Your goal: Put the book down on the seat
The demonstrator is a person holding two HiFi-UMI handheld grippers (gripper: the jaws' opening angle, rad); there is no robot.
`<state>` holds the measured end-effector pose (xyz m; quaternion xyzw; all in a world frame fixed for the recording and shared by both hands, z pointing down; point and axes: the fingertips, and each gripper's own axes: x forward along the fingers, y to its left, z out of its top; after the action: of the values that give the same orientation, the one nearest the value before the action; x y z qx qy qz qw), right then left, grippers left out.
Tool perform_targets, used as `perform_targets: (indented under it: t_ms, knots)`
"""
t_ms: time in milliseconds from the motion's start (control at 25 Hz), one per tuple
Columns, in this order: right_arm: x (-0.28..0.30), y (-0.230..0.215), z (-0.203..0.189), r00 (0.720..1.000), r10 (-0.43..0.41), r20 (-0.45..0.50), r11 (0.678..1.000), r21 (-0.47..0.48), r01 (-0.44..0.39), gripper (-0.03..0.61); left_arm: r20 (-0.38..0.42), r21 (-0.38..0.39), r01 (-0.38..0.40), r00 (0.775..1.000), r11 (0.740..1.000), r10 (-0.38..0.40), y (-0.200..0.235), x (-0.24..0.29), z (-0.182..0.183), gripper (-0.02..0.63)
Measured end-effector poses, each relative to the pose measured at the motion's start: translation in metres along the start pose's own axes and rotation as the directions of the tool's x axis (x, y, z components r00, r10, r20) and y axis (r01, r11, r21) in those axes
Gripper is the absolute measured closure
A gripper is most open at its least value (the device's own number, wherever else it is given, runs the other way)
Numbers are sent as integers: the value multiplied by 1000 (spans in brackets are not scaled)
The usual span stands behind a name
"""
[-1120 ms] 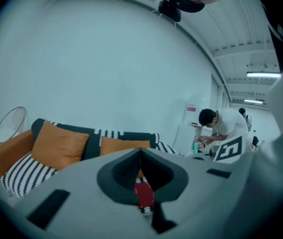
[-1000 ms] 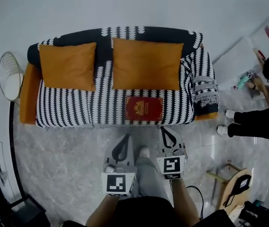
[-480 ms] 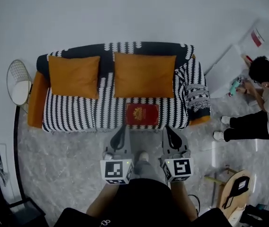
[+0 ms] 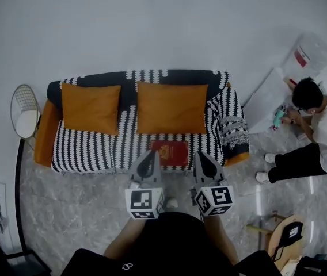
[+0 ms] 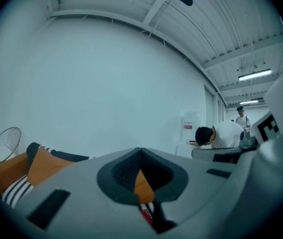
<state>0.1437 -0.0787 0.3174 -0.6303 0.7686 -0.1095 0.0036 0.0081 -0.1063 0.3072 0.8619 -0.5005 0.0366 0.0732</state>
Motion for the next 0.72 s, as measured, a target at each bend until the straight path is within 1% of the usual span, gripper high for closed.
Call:
perform_targets:
  t_ms: [200, 400, 720]
  knots:
    - [2, 8, -3, 1000, 25, -8, 1000, -13, -25, 569, -15, 24, 22, 1000, 999, -22, -3, 0, -3, 600]
    - [-2, 4, -2, 1000, 23, -13, 999, -26, -24, 569, -19, 7, 16, 1000, 1000, -16, -5, 1, -4, 600]
    - [-7, 4, -4, 1000, 22, -18, 999, -29, -23, 569, -24, 17, 35, 999, 999, -34, -13, 0, -6, 600]
